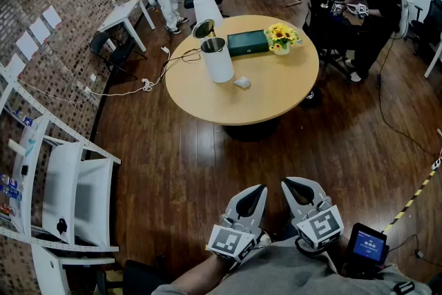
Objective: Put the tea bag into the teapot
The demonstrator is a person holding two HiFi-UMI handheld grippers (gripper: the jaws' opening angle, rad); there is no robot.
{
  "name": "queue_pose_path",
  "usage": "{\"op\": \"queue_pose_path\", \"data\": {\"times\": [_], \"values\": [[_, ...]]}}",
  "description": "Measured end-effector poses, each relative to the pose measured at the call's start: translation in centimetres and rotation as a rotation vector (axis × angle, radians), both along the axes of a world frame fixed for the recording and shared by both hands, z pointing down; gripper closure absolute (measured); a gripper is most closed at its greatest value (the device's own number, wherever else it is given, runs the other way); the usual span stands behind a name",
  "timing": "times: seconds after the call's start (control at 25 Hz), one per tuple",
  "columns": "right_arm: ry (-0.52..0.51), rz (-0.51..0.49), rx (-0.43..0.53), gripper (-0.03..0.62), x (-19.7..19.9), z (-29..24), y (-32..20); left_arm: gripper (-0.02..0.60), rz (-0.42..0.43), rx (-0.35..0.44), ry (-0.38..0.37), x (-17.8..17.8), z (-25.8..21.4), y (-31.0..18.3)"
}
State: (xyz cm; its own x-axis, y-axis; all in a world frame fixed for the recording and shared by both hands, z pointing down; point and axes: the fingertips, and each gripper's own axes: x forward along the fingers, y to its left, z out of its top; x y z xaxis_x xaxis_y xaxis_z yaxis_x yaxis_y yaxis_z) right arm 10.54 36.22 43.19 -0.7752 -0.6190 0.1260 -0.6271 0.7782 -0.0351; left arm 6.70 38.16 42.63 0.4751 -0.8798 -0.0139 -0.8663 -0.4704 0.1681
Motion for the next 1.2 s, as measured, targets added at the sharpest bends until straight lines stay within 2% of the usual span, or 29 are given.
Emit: {"op": "queue_pose_path", "data": {"times": [0.24,0.6,0.8,0.96,1.2], "values": [[-0.005,-0.004,0.004,0.586,-0.9,0.6,-4.8,0.581,-0.012,0.008,-0.008,-1.1,0.4,-4.7],[-0.040,-0.038,0.036,0.586,-0.1,-1.0,-16.6,0.581,-0.076,0.011,-0.022,-0.9,-1.0,-16.5],[-0.046,-0.065,0.016,0.586,0.9,-0.7,-22.3,0.581,-0.122,0.010,-0.030,-0.3,-1.1,-22.1],[-0.010,-0.104,-0.001,0.586,0.4,0.5,-25.7,0.581,-0.167,-0.013,-0.029,-1.3,-0.3,-25.3],[-0.007,-0.117,-0.020,0.586,-1.2,1.1,-29.6,0.581,-0.183,-0.031,-0.032,-3.0,0.3,-28.9]]}}
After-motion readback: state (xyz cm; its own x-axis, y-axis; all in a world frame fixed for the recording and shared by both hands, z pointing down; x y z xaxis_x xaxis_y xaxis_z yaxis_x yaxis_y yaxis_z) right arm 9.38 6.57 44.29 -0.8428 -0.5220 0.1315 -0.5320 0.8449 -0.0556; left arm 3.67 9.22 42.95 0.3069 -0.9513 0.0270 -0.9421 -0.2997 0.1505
